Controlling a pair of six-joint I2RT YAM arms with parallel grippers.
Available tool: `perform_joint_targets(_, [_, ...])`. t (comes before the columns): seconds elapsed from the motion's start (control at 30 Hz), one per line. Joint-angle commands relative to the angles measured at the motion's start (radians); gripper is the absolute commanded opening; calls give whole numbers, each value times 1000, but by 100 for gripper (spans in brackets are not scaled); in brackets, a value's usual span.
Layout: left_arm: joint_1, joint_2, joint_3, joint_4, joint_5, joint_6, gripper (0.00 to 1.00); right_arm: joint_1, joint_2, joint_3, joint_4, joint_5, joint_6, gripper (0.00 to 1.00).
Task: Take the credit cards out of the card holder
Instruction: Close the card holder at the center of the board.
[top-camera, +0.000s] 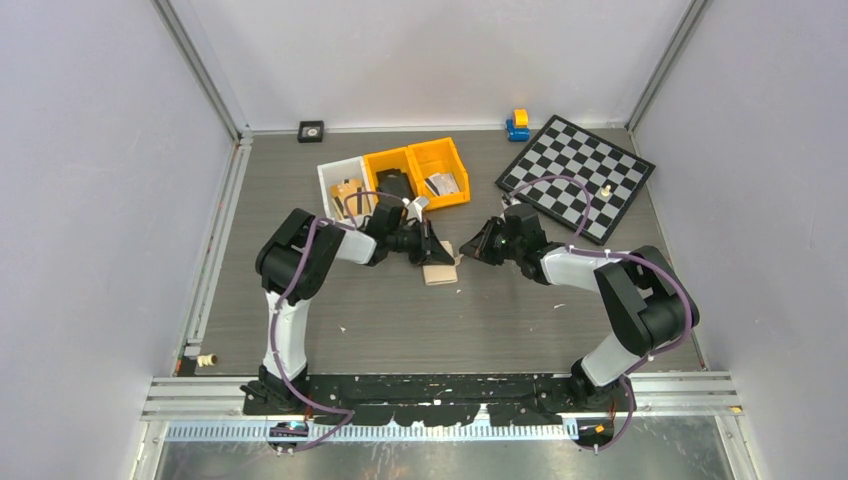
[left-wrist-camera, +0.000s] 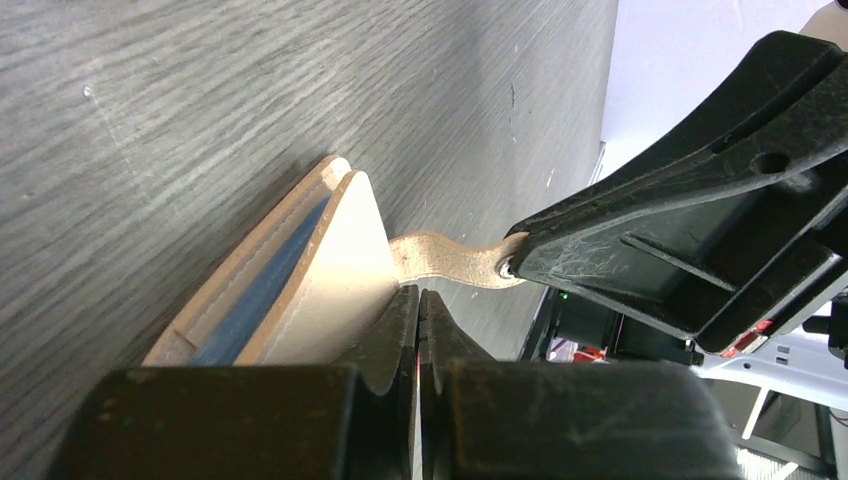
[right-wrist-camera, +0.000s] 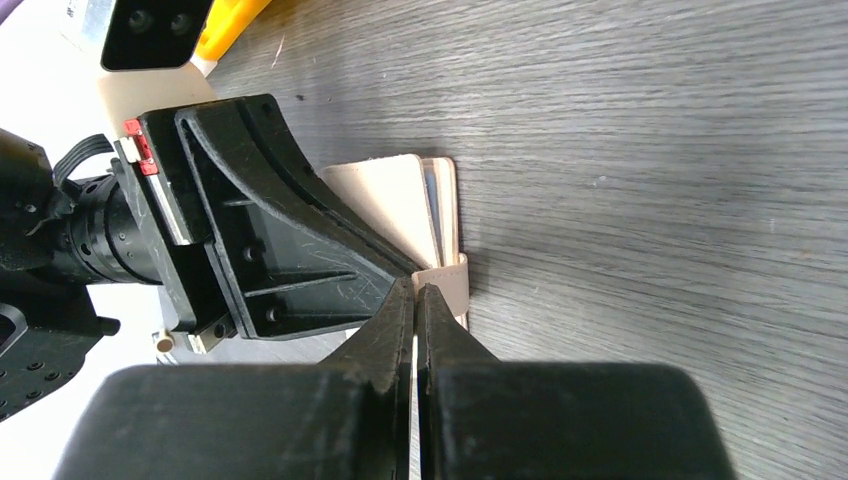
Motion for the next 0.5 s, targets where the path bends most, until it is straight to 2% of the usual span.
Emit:
perform_joint_targets(0.0, [3,-110,-26,-14,-3,64,0,2,9,26,54,-48,-3,1])
perform_joint_targets(0.17, [21,-216,-76,-53,-13,74,0,2,5,27,47,-41,-6,1])
perform_joint_targets(0.33, [38,-232,-99,-66,-6,56,0,1,11,30,41,-42,-8,1])
perform_joint_targets(0.47, [42,-181,-61,-227,-65,104,0,2,17,33,41,-45,-8,1])
